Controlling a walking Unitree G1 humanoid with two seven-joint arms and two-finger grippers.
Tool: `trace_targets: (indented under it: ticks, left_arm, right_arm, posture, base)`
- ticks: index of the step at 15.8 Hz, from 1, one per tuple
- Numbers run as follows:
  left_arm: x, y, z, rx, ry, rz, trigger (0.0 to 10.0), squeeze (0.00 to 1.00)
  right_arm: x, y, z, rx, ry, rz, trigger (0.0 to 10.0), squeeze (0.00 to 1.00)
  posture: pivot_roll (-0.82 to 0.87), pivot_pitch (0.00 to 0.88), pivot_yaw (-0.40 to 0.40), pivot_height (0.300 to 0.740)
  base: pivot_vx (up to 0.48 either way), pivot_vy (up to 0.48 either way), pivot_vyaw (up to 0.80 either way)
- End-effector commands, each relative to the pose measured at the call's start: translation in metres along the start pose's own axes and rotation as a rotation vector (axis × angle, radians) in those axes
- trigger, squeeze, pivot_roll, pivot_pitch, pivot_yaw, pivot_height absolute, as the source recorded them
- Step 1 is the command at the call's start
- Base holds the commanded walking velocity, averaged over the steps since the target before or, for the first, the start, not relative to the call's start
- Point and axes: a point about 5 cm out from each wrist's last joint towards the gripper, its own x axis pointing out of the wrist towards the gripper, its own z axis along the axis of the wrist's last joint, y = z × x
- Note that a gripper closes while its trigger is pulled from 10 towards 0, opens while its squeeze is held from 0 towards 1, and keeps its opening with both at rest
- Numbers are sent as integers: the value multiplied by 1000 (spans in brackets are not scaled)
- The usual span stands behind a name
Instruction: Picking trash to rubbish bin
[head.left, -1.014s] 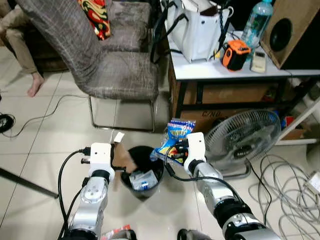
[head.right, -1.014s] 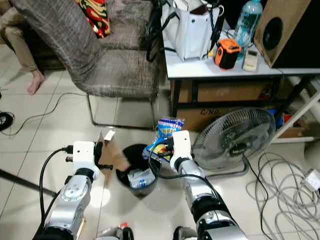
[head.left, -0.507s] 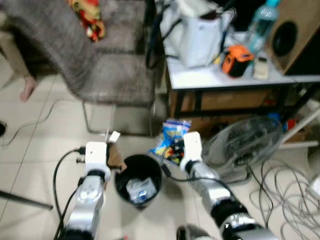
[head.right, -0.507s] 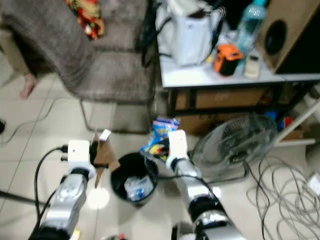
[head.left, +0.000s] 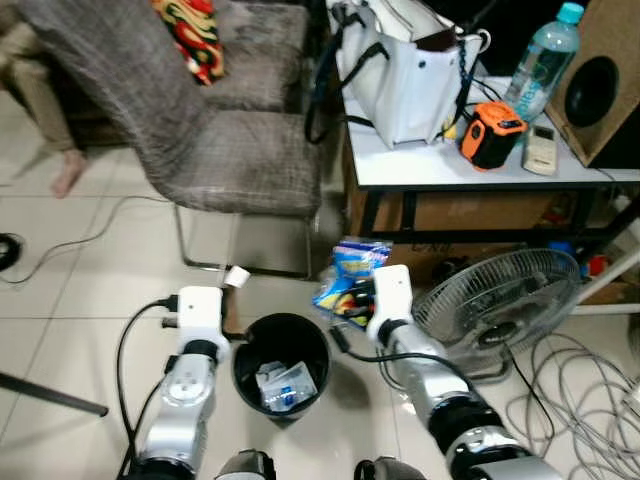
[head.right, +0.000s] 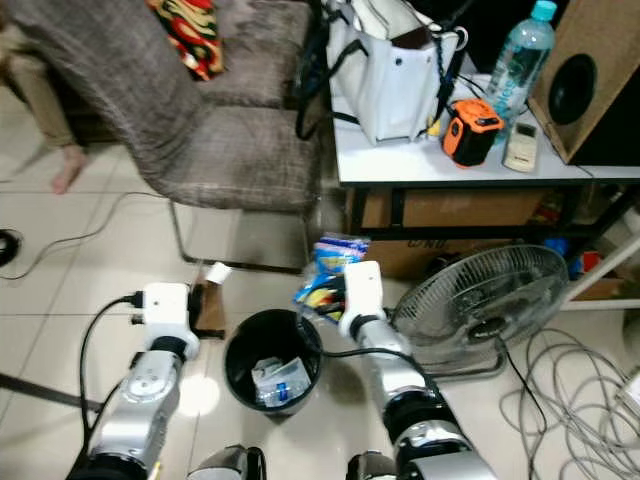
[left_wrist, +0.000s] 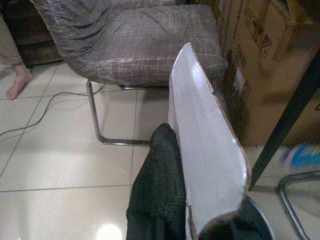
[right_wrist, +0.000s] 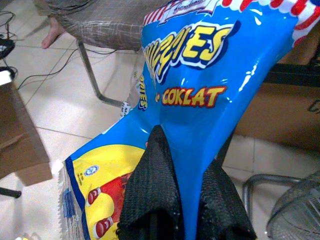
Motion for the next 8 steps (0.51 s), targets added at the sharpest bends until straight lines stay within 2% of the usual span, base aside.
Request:
trace_targets:
  ticks: [1,2,5,8]
  left_arm:
    - [-2,1,-8,12,38,7,10000,0]
    - [-2,0,-11,13,58,5,10000,0]
    - [-4,-6,-33,9,202,-30,10000,0]
    - [-8,-20,-45,27,259,-117,10000,0]
  right_arm:
    - [-2,1,-6,10,24,4,0,0]
    - [-2,2,-7,8,30,12,0,0]
    - [-3,-1,-12,-9,71,18,0,0]
    - [-8,-5,-18,-10,80,13,0,0]
  posture:
    - [-65,161,1,740]
    - [-66,163,2,740]
    - [-71,182,6,740]
    - [-95,218,18,740]
  base:
    - [0,0,0]
    - [0,0,0]
    - [0,0,0]
    - [0,0,0]
